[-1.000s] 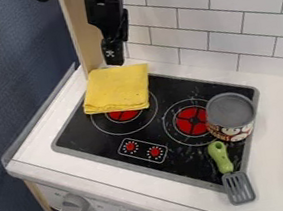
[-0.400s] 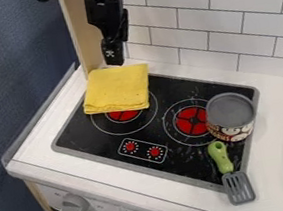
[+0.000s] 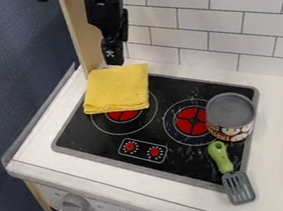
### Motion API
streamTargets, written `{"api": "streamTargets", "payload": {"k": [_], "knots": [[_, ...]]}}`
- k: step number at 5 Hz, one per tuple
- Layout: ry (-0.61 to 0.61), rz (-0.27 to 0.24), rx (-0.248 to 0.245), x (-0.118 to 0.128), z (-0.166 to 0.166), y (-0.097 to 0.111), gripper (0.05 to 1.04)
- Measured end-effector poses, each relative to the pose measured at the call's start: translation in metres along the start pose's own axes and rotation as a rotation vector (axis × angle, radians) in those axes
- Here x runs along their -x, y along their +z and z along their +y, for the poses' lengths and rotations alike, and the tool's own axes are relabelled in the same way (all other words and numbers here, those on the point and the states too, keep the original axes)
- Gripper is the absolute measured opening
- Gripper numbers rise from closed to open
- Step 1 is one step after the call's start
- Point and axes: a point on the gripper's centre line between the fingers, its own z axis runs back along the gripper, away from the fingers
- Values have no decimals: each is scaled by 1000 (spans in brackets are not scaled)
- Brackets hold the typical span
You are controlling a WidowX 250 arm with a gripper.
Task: Move the yellow cloth to the left burner
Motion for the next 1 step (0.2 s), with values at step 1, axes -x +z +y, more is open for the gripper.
{"api": "streamTargets", "payload": {"k": [1], "knots": [[-1,-2,2,0,0,1,999]]}}
